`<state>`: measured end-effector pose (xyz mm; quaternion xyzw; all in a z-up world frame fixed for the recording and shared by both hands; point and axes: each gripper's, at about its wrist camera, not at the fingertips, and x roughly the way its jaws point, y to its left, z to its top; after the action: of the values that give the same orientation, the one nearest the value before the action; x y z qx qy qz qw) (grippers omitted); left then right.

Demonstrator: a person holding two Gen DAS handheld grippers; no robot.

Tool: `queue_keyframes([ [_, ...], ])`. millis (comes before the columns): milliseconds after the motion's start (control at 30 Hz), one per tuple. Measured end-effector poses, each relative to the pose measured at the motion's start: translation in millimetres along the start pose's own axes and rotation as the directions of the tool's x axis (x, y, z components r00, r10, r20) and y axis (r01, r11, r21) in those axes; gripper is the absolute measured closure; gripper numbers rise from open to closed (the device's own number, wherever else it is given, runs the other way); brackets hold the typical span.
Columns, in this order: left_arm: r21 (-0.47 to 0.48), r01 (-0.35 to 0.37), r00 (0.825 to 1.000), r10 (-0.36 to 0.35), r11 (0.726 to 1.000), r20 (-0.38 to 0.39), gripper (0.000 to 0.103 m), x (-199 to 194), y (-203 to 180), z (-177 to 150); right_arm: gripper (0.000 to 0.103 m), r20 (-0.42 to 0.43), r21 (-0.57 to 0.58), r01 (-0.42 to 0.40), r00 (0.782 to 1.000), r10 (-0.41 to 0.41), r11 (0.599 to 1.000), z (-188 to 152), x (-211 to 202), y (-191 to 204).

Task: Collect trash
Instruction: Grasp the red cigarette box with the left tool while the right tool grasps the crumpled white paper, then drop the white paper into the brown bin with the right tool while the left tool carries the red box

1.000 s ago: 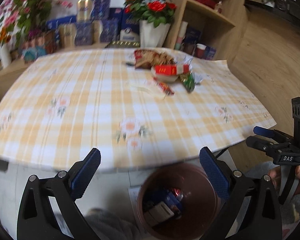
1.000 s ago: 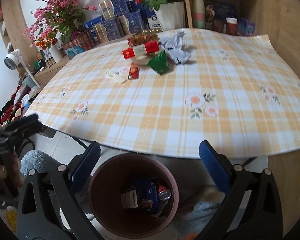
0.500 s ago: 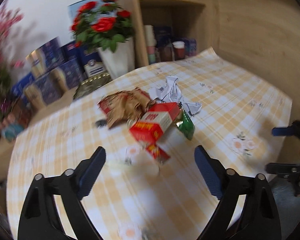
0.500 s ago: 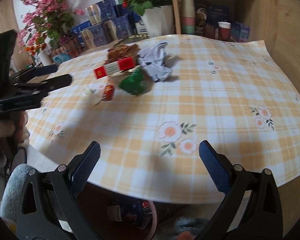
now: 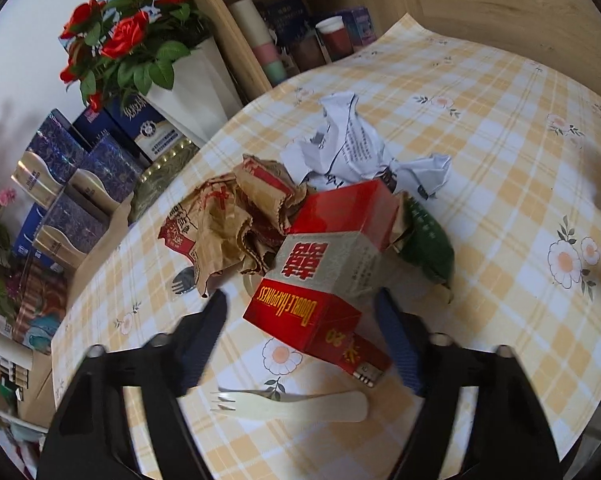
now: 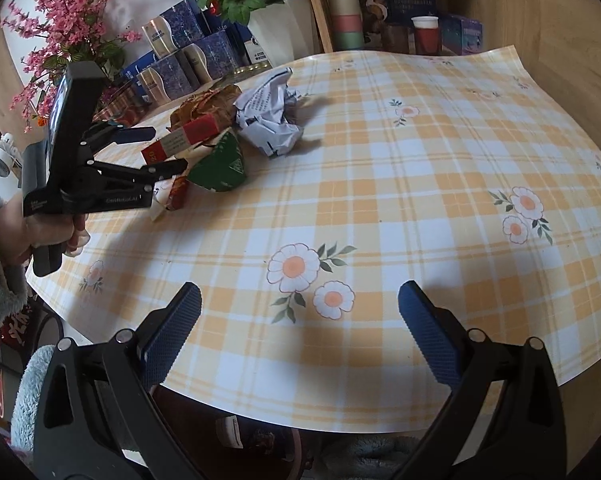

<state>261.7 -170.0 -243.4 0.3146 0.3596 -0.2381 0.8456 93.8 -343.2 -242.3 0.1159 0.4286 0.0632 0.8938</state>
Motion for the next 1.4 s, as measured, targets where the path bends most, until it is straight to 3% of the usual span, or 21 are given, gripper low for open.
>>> queue_keyframes([
  [200,-0.098,0.074,0.996,-0.068,0.992,0.058,0.08,-23,11,-11,0.006,0.004,0.008,-0.018,1.0,0.018,1.0,-1,1,-1],
  [400,-0.232,0.163,0.982,-0.135,0.959,0.132,0.081,-59,32,-36,0.006,0.008,0.007,-0.028,1.0,0.028,1.0,5,4,3],
  [500,-0.361,0.23,0.968,-0.175,0.904,0.18,0.081,-80,51,-55,0.006,0.02,0.013,-0.046,0.999,0.046,0.999,13,4,5],
  [600,-0.448,0.287,0.954,-0.21,0.847,0.214,0.081,-95,62,-73,0.006,-0.003,0.082,-0.147,0.989,0.148,0.986,38,14,-3],
  [733,-0.514,0.293,0.95,-0.184,0.806,0.252,0.081,-119,73,-94,0.006,0.011,0.023,-0.129,0.992,0.129,0.991,85,29,-2],
  [867,-0.622,0.322,0.939,-0.158,0.713,0.305,0.081,-140,84,-124,0.006,-0.011,-0.086,-0.078,0.997,0.077,0.993,131,62,9],
  [933,-0.655,0.319,0.94,-0.142,0.685,0.31,0.081,-146,87,-137,0.006,-0.025,-0.093,-0.065,0.998,0.063,0.994,149,82,14],
  [1000,-0.673,0.311,0.943,-0.13,0.671,0.306,0.081,-152,89,-148,0.007,-0.039,-0.102,-0.04,0.999,0.036,0.994,163,103,20],
  [1100,-0.675,0.281,0.953,-0.113,0.682,0.283,0.081,-158,91,-160,0.007,-0.07,-0.134,-0.002,0.998,-0.007,0.991,176,132,26],
  [1200,-0.689,0.266,0.957,-0.101,0.674,0.271,0.081,-163,97,-171,0.016,-0.127,-0.135,0.008,0.992,-0.025,0.991,181,155,28],
  [1333,-0.706,0.272,0.956,-0.1,0.653,0.276,0.081,-167,101,-181,0.02,-0.163,-0.063,0.007,0.986,-0.017,0.998,184,172,27],
  [1400,-0.708,0.275,0.955,-0.101,0.651,0.279,0.081,-168,99,-181,0.039,-0.169,-0.018,0.011,0.986,-0.014,1.0,184,177,26],
])
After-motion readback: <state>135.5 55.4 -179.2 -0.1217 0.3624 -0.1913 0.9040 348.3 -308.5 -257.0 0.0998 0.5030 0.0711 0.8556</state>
